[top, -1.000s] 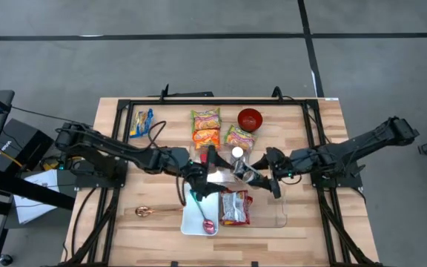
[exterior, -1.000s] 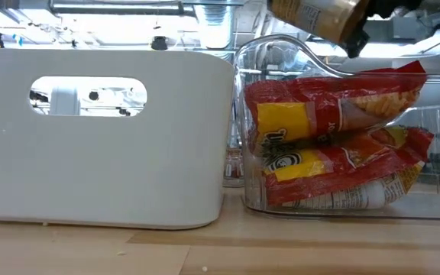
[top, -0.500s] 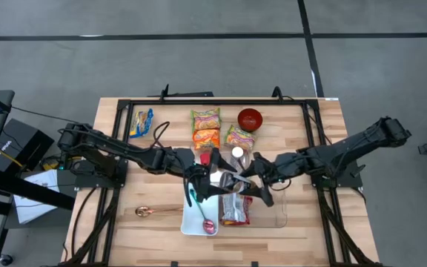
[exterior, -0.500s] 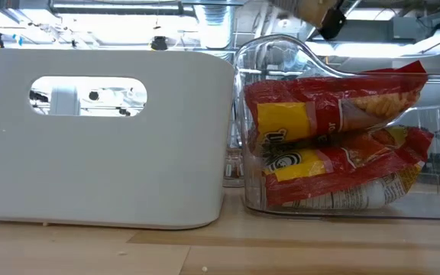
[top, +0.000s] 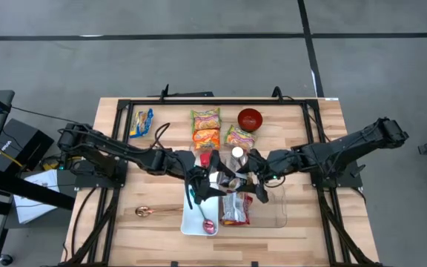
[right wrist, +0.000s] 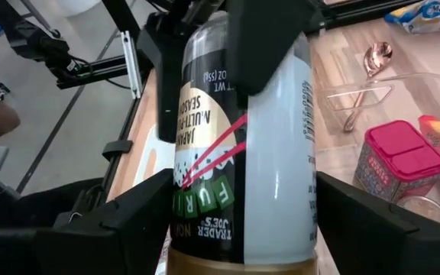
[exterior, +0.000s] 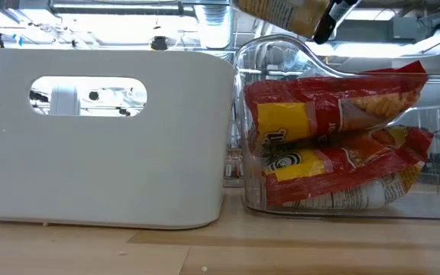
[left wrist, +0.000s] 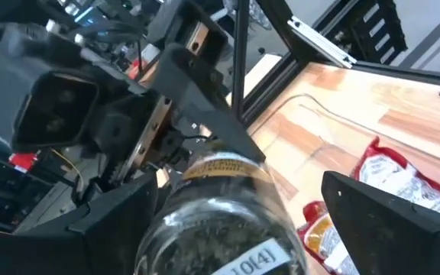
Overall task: Pick & Place Food Item
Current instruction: Put the gold spice bottle into the top transparent bin
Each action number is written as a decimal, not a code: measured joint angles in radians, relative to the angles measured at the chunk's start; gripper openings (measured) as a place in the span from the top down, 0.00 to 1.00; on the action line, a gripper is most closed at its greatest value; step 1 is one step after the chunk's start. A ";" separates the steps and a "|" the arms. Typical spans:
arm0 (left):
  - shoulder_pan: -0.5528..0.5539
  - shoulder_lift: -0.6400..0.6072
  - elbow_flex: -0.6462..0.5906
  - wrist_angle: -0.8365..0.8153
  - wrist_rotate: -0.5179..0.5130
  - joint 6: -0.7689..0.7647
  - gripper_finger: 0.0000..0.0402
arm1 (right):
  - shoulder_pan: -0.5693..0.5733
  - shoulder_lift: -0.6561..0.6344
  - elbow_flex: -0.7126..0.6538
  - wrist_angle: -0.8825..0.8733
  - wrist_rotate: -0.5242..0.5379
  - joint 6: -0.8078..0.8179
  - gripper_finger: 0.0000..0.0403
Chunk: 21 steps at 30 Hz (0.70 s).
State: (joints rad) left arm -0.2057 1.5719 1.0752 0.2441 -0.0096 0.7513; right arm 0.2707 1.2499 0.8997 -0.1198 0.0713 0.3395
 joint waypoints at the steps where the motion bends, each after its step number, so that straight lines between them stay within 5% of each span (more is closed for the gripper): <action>1: 0.002 0.000 0.000 -0.009 0.000 -0.001 0.11 | 0.001 0.000 0.000 0.000 0.000 -0.001 0.29; 21: 0.015 0.000 0.000 -0.020 -0.011 -0.025 0.32 | 0.019 -0.002 0.000 0.023 -0.002 -0.063 0.29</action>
State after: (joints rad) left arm -0.1902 1.5715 1.0748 0.2244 -0.0209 0.7265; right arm 0.2897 1.2484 0.8997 -0.0968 0.0696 0.2768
